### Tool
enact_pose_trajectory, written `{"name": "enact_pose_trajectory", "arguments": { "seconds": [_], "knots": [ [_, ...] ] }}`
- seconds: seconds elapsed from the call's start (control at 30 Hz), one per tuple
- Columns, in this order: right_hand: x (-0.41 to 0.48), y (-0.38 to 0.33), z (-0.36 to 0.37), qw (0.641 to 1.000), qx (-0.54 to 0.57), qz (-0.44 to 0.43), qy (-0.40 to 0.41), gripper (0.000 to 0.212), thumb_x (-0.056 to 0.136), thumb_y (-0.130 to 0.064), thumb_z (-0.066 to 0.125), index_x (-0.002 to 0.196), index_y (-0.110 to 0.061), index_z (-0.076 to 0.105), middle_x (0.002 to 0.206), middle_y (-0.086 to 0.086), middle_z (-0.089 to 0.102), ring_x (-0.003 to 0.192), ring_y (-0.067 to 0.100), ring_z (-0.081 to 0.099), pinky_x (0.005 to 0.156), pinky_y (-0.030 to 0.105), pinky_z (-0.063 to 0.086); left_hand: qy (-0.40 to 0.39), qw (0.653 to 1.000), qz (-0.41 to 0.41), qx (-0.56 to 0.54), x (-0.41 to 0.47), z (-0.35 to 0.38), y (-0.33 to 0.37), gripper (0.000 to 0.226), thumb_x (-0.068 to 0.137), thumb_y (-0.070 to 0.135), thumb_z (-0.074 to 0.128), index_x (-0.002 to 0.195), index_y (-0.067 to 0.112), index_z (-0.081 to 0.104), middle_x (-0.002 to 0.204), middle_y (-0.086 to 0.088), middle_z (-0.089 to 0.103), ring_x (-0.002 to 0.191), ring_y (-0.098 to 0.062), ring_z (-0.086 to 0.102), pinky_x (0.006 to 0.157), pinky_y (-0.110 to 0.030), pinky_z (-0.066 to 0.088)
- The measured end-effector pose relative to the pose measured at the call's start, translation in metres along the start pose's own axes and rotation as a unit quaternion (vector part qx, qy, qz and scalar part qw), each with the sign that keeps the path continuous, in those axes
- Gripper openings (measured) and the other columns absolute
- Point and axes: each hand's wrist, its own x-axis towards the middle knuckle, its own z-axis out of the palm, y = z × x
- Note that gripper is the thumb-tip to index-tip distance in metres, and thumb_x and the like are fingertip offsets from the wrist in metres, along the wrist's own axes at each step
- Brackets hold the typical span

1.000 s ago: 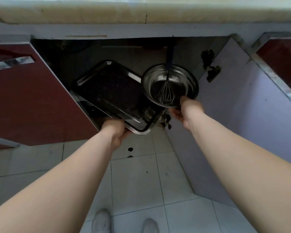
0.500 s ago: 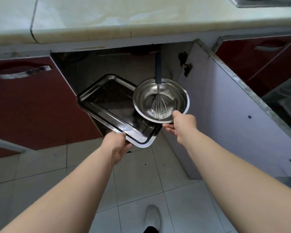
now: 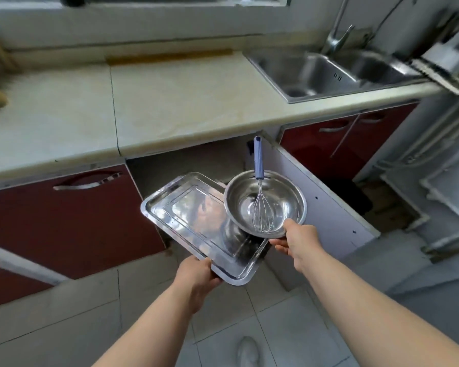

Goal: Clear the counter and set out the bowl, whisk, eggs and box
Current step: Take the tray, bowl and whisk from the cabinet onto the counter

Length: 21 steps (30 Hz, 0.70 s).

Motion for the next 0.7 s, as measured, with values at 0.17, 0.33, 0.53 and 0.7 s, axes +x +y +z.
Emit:
{"name": "enact_pose_trajectory", "arguments": {
  "seconds": [0.17,0.33,0.53,0.7],
  "knots": [
    [-0.037,-0.042,-0.024,0.999,0.032,-0.031,0.012,0.027,0.09,-0.013,0.049,0.109,0.004,0.056,0.076,0.017,0.067,0.051,0.019,0.065,0.043,0.025,0.048,-0.011,0.997,0.045,0.055,-0.047,0.004,0.029,0.023,0.089,-0.013,0.051,0.105,-0.007,0.066,0.091,-0.015,0.073,0.063,-0.011,0.072,0.051,-0.017,0.053],
    [-0.065,-0.09,-0.031,0.997,0.05,-0.056,-0.005,0.027,0.09,-0.014,0.049,0.108,0.003,0.058,0.073,0.014,0.067,0.043,0.013,0.063,0.037,0.021,0.047,0.019,0.996,0.071,0.041,-0.076,0.014,0.072,0.029,0.093,-0.008,0.046,0.121,-0.01,0.052,0.096,-0.017,0.063,0.068,-0.018,0.063,0.053,-0.024,0.055],
    [-0.075,-0.143,-0.022,0.995,0.056,-0.075,-0.023,0.022,0.088,-0.012,0.049,0.1,0.002,0.059,0.07,0.012,0.065,0.038,0.011,0.061,0.036,0.019,0.047,0.011,0.996,0.085,0.029,-0.088,0.018,0.131,0.023,0.092,-0.001,0.052,0.11,-0.003,0.065,0.103,-0.019,0.072,0.087,-0.03,0.071,0.066,-0.035,0.06],
    [-0.063,-0.184,-0.004,0.994,0.053,-0.085,-0.052,0.012,0.088,-0.01,0.047,0.081,-0.003,0.055,0.065,0.009,0.062,0.036,0.009,0.059,0.038,0.018,0.047,-0.005,0.995,0.101,0.017,-0.089,0.023,0.18,0.023,0.094,-0.004,0.046,0.109,-0.002,0.063,0.103,-0.02,0.072,0.087,-0.03,0.07,0.048,-0.026,0.056]
  ]
}}
